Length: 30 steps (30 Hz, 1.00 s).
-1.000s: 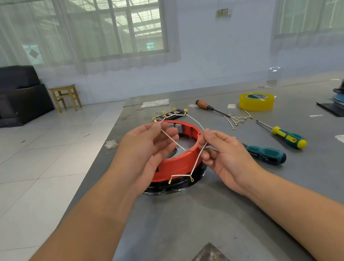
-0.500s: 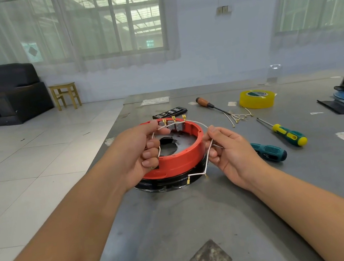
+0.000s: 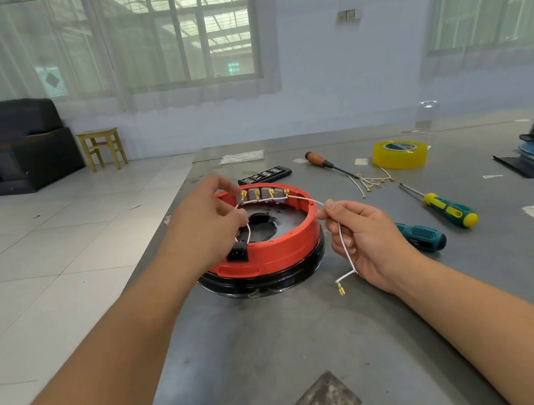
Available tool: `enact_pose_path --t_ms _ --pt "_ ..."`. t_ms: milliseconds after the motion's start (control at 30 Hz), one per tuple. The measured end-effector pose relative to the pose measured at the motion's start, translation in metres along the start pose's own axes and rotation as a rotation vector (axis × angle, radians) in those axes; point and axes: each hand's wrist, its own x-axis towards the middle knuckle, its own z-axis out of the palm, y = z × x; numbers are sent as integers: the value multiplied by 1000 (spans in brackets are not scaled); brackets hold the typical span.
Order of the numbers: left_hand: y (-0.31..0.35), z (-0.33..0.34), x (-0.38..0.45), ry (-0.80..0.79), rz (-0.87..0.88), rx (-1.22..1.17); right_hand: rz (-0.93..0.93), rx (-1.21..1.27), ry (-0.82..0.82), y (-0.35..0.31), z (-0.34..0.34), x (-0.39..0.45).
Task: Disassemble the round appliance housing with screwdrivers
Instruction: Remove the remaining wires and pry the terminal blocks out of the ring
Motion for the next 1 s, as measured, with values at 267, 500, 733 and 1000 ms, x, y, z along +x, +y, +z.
enact_pose_path --t_ms 267,500,733,1000 --pt "-4 1 2 34 73 136 8 -18 62 -4 1 -1" --pt "7 1 -5 -100 -127 -444 52 110 38 -9 7 -6" --pt "14 3 -13 -541 -285 -858 54 354 59 -12 24 -10" --pt "13 23 -22 -535 -195 -758 10 453 150 -10 38 -17"
